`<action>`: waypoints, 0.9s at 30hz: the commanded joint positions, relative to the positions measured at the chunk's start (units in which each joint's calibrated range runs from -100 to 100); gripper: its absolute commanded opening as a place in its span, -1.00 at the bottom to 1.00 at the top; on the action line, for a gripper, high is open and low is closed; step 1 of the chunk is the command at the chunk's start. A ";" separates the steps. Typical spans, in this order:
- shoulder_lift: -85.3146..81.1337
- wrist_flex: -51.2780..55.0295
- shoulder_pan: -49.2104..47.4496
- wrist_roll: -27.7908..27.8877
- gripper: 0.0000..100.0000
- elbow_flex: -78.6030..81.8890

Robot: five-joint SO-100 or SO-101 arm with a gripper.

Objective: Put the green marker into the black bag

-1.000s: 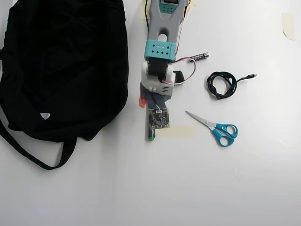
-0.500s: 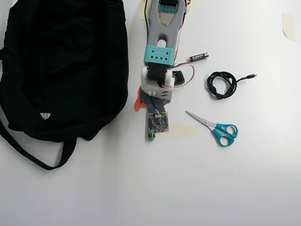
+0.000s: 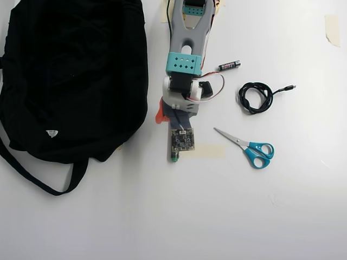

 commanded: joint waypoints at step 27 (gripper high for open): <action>2.93 -1.38 -0.95 -0.29 -0.45 -3.13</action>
